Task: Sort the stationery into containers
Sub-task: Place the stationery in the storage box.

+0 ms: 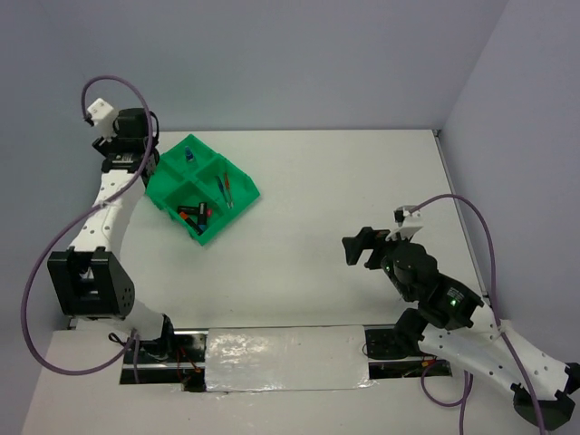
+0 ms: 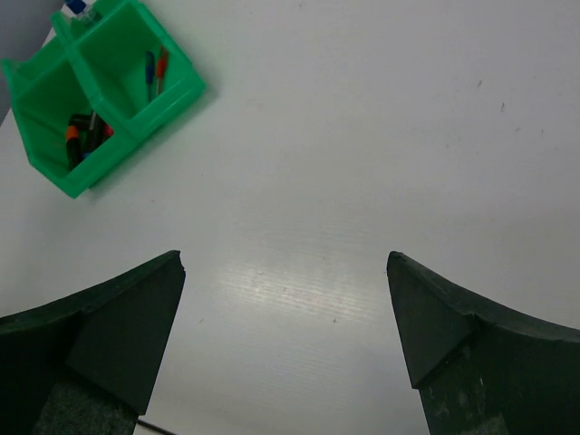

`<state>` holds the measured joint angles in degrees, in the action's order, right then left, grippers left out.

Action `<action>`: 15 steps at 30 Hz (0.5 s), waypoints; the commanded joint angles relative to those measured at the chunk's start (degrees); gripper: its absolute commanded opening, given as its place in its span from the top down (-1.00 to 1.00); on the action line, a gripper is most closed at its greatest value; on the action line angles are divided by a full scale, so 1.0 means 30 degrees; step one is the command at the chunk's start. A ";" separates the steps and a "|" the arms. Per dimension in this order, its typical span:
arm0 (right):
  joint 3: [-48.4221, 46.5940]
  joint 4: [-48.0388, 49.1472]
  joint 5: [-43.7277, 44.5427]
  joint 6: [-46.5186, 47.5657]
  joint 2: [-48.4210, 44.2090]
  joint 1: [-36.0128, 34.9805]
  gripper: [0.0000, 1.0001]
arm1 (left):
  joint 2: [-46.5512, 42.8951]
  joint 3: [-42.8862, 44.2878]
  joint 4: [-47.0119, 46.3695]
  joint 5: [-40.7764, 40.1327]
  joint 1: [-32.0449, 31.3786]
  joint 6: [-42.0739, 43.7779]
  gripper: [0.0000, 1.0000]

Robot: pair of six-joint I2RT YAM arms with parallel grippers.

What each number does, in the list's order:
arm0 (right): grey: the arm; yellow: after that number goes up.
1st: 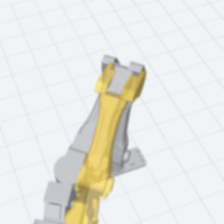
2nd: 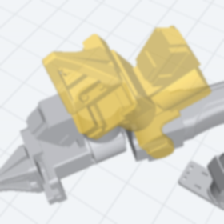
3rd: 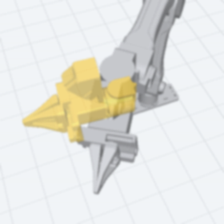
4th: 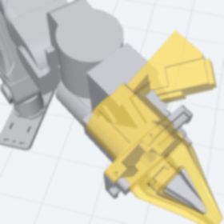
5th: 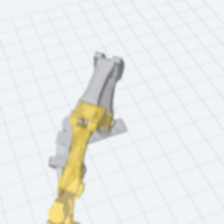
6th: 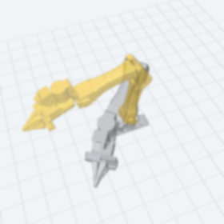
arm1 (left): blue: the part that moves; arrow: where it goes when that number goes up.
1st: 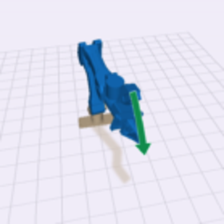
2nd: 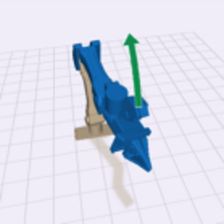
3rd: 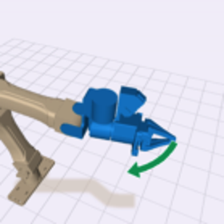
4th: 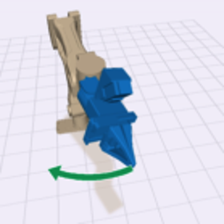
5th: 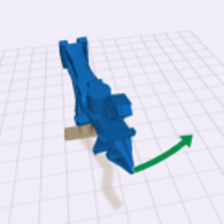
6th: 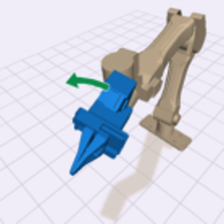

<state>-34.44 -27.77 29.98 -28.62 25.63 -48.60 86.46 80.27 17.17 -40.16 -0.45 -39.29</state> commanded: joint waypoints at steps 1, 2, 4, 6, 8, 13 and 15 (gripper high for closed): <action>0.0082 0.2165 -0.0939 0.0721 0.0392 -0.0002 -0.99 | 0.1734 0.0518 0.0581 0.0700 0.0938 -0.1230 0.94; -0.0005 0.2138 -0.1027 0.0896 0.0625 -0.0031 -0.99 | 0.2492 0.0722 -0.0613 0.1079 0.1085 -0.0824 0.93; -0.0151 0.2021 -0.1144 0.1015 0.0773 -0.0002 -0.99 | 0.3287 0.1044 -0.1530 0.0908 0.1116 -0.0440 0.88; -0.0065 0.2107 -0.1349 0.1220 0.0833 -0.0002 -0.99 | 0.4281 0.1455 -0.2144 0.0497 0.1145 0.0115 0.84; 0.0169 0.2400 -0.1496 0.1483 0.0803 -0.0002 -0.99 | 0.4811 0.1340 -0.3110 0.0555 0.1262 0.0760 0.78; 0.0317 0.2694 -0.0969 0.1864 0.1066 -0.0002 -0.99 | 0.6014 0.1573 -0.2268 0.0701 0.1789 0.0237 0.71; 0.0258 0.2781 -0.1056 0.1981 0.1067 -0.0002 -0.99 | 0.6308 0.1048 -0.2963 0.1138 0.1878 0.0263 0.63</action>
<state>-34.04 -22.76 26.28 -24.40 28.47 -48.60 104.90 82.15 12.95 -37.30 4.25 -38.96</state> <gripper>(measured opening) 0.997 0.720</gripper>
